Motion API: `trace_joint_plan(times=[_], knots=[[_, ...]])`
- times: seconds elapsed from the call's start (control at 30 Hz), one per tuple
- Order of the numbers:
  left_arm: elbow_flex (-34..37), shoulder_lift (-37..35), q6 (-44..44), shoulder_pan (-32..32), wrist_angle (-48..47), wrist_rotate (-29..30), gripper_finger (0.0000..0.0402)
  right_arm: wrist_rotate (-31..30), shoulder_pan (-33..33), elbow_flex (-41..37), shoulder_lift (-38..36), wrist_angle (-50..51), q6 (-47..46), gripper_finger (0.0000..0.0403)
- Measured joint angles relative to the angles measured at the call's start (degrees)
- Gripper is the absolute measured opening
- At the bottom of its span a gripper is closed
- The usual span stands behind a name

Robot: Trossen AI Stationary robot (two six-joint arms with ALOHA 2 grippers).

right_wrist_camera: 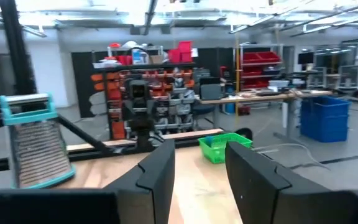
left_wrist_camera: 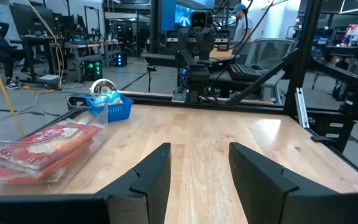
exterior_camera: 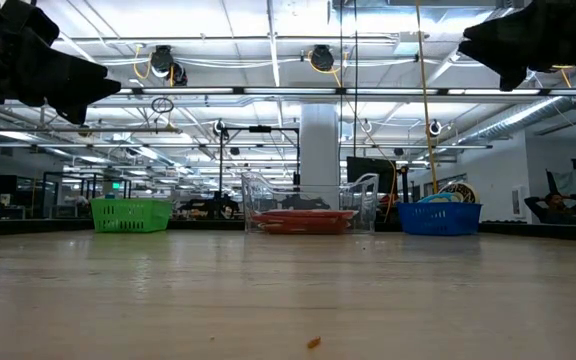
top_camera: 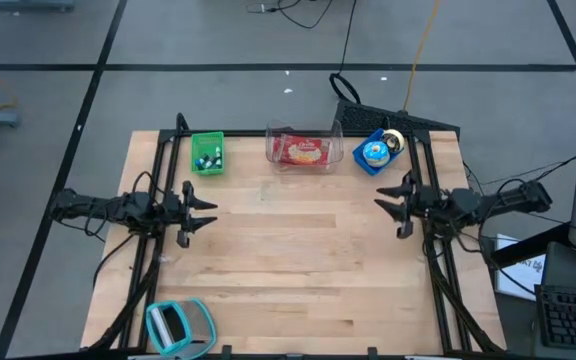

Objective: Pick & Place Food Item
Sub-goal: Return to Home Position

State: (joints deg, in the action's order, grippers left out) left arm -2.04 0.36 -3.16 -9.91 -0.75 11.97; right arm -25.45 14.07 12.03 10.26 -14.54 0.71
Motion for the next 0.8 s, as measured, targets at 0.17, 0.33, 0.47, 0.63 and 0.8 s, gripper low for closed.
trace_joint_plan(times=[0.17,0.33,0.47,0.63,0.8], knots=[[0.02,0.00,-0.04,0.00,0.30,0.00,0.0161,0.05,-3.66,-0.49,-0.53,1.33,0.00,0.0130],[0.02,0.00,-0.04,0.00,0.50,0.02,0.0161,2.85,-7.41,-1.97,-0.53,1.07,-0.34,0.0130],[0.03,0.00,-0.05,0.00,0.64,0.00,0.0161,4.74,-8.00,-3.24,-0.53,1.07,0.85,0.0130],[0.07,0.00,-0.09,0.00,0.76,0.02,0.0161,4.79,-8.00,-7.18,-0.93,-2.37,2.13,0.0130],[0.07,0.02,-0.09,0.01,0.85,0.02,0.0161,7.00,-8.00,-10.42,-0.93,-8.15,3.02,0.0130]])
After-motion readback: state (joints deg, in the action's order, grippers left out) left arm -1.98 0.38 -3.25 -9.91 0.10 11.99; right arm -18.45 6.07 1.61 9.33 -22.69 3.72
